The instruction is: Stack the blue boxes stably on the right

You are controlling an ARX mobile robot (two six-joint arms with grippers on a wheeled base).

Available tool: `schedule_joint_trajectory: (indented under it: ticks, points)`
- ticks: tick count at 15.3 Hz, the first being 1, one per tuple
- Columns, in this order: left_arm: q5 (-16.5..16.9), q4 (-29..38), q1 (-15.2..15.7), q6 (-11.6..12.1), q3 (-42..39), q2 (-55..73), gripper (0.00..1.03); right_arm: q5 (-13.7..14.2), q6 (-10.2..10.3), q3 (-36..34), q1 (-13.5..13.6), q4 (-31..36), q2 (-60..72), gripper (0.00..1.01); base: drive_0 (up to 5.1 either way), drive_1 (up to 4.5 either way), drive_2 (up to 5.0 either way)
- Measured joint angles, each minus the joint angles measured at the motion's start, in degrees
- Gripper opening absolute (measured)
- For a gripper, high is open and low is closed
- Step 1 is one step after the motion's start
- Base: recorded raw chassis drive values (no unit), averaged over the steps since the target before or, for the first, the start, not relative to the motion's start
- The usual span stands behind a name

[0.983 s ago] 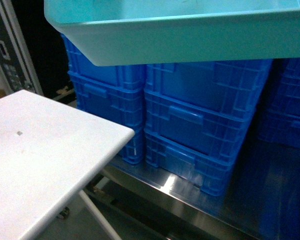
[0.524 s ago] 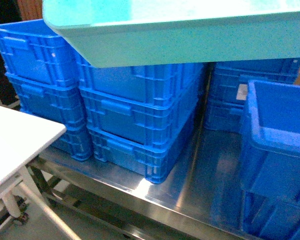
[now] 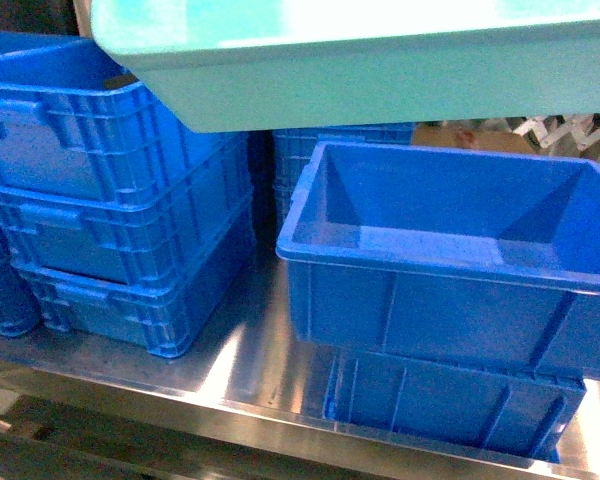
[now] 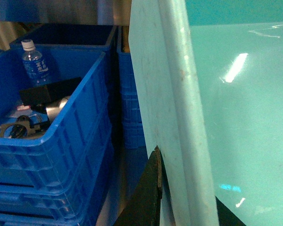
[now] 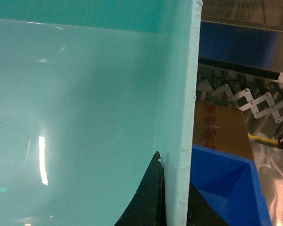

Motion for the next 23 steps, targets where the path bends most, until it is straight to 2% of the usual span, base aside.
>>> schedule_joint_trajectory:
  ticks: [6,16,23]
  points:
    - [0.17,0.09,0.04,0.02,0.00,0.00,0.06,-0.02,0.00,0.00,0.00,0.00,0.00,0.02,-1.8,-1.79,-1.8]
    - [0.17,-0.04,0.02,0.02,-0.04,-0.13,0.06,-0.04,0.00,0.00,0.00,0.00,-0.11,0.02,0.0,-0.04,0.0]
    - [0.13,0.00,-0.04,0.02,-0.04,-0.13,0.06,0.00,0.00,0.00,-0.02,-0.04,-0.02,0.02,0.0,4.34,-4.3]
